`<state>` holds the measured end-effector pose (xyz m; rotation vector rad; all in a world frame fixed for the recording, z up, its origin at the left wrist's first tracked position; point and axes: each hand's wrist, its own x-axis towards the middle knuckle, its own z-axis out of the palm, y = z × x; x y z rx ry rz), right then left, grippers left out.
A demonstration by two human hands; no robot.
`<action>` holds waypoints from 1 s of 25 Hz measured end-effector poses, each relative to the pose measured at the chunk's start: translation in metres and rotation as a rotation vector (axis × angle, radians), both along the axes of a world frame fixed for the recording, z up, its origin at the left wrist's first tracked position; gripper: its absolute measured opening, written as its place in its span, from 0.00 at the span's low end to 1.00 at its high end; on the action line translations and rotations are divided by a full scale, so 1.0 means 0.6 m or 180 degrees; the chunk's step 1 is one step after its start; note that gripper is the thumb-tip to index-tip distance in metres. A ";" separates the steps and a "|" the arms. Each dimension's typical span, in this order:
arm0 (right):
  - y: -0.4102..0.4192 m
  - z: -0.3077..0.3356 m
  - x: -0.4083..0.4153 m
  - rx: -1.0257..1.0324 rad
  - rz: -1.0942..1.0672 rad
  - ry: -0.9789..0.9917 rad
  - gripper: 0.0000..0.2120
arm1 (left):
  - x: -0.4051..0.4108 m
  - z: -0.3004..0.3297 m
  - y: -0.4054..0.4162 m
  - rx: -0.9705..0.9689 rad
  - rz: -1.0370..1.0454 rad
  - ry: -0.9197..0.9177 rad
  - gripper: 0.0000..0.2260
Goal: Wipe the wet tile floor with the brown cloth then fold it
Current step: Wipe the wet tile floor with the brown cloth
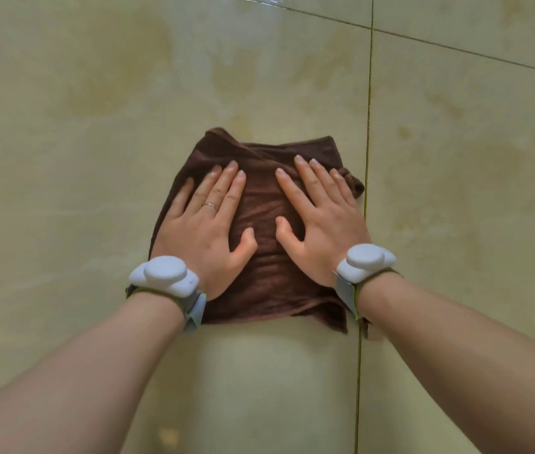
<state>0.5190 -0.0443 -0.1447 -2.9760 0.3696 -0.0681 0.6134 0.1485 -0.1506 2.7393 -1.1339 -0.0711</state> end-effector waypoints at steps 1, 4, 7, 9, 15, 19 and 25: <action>-0.008 -0.001 0.012 0.0001 -0.0035 -0.0006 0.32 | 0.012 -0.001 -0.009 -0.0003 0.0009 0.0015 0.33; -0.021 -0.003 0.030 -0.0040 -0.0036 -0.0049 0.32 | 0.027 -0.002 -0.022 -0.0066 0.0044 0.0000 0.33; -0.019 -0.001 0.030 -0.0050 -0.0041 -0.0089 0.31 | 0.023 0.001 -0.022 -0.0075 0.0027 -0.0008 0.33; -0.012 0.001 0.018 -0.0032 -0.0029 -0.0085 0.31 | 0.009 0.004 -0.014 -0.0024 0.0034 0.0000 0.32; 0.037 0.016 -0.148 0.0111 0.0005 0.0142 0.33 | -0.149 0.014 0.034 0.0067 -0.0104 0.0080 0.34; 0.054 0.016 -0.271 0.0160 -0.0260 0.0135 0.33 | -0.238 0.017 0.036 0.0078 -0.0444 0.0178 0.34; -0.008 0.007 -0.265 0.0119 -0.0368 0.0133 0.33 | -0.210 0.015 -0.028 0.0077 -0.0658 0.0202 0.34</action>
